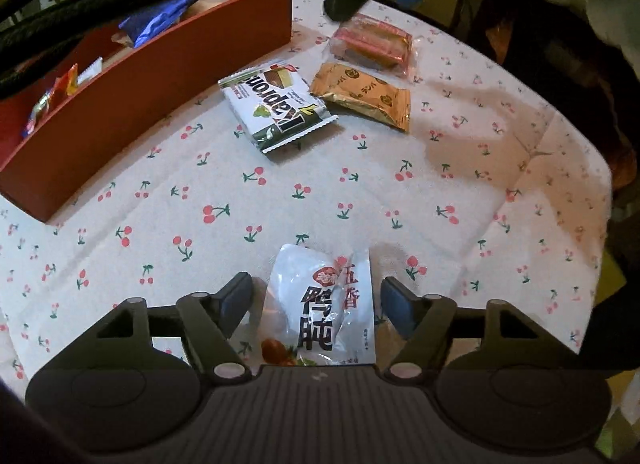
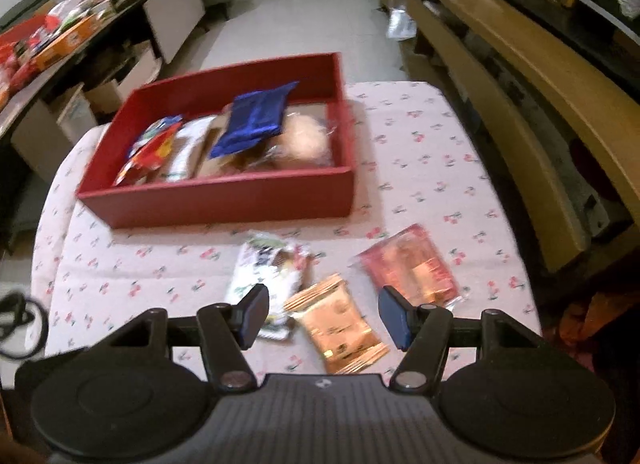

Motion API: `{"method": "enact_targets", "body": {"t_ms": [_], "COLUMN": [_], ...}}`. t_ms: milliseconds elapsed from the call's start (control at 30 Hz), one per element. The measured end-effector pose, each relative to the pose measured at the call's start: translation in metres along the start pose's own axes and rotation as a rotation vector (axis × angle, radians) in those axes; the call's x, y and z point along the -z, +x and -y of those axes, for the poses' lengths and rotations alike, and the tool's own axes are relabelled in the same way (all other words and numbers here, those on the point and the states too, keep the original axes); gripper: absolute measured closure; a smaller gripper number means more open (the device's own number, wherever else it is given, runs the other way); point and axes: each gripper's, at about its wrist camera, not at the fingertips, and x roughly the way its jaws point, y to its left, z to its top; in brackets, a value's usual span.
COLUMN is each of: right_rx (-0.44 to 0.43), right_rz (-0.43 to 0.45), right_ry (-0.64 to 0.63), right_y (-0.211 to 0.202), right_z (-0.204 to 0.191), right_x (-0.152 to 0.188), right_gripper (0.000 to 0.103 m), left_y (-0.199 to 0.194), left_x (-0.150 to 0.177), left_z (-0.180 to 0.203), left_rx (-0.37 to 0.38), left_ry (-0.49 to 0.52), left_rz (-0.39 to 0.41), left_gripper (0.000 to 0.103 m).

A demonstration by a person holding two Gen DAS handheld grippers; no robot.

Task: Organize snacks
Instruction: 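Grasp the white duck-neck bag with the left tool while the right tool grasps the pink cake pack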

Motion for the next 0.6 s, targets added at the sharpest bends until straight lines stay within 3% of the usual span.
{"method": "enact_targets", "body": {"t_ms": [67, 133, 433, 600], "right_rx": [0.021, 0.036, 0.122, 0.055], "right_rz": [-0.006, -0.024, -0.062, -0.127], "right_ry": [0.033, 0.069, -0.014, -0.092], "right_y": [0.002, 0.008, 0.043, 0.066], "right_z": [0.014, 0.028, 0.041, 0.037], "right_x": [-0.003, -0.003, -0.018, -0.023], "right_gripper": [0.026, 0.026, 0.026, 0.026], "left_y": [0.000, -0.003, -0.009, -0.009], "left_x": [0.001, 0.001, 0.000, -0.002], "left_z": [0.001, -0.001, -0.001, -0.003], "left_rx": [-0.006, -0.005, 0.051, 0.086], "left_ry": [0.010, 0.001, -0.037, -0.055], "left_rz": [0.002, 0.008, 0.027, 0.035], "left_gripper": [0.031, 0.042, 0.044, 0.044]}}
